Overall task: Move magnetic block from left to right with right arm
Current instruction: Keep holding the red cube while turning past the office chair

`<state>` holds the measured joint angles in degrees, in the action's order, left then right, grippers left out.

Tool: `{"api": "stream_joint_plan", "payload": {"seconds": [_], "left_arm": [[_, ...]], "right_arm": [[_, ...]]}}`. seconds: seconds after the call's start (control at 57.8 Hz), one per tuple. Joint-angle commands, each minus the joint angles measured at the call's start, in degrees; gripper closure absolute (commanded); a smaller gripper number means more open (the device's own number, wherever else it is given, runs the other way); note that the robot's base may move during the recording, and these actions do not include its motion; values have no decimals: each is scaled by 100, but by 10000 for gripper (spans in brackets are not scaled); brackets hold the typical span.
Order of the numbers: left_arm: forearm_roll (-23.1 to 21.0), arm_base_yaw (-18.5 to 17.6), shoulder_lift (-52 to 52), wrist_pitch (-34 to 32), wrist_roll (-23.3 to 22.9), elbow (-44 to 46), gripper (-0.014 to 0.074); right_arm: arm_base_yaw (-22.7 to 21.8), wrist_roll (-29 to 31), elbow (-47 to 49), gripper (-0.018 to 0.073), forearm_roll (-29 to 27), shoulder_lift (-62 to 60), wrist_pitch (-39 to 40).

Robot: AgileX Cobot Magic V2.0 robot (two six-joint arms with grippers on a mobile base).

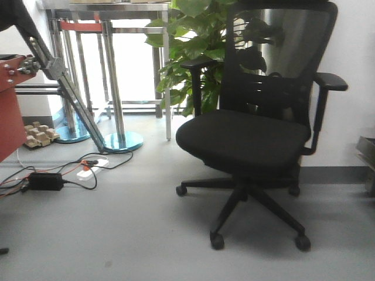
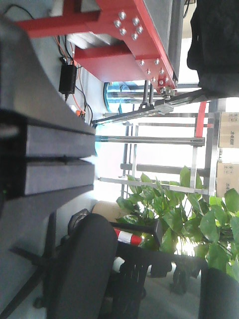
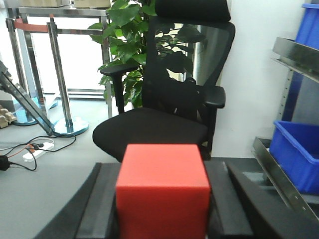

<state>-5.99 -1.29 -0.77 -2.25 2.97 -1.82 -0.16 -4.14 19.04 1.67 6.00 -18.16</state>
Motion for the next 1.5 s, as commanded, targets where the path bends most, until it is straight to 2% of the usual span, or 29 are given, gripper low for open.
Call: {"api": "stream_joint_plan", "payload": {"seconds": [0.0,1.487], "left_arm": [[-27,-10,-50,-496,1,-44,722],[-27,-10,-50,-496,1,-44,722]], "right_arm": [[-36,29,160,264,41,65,523],[-36,29,160,264,41,65,523]]}}
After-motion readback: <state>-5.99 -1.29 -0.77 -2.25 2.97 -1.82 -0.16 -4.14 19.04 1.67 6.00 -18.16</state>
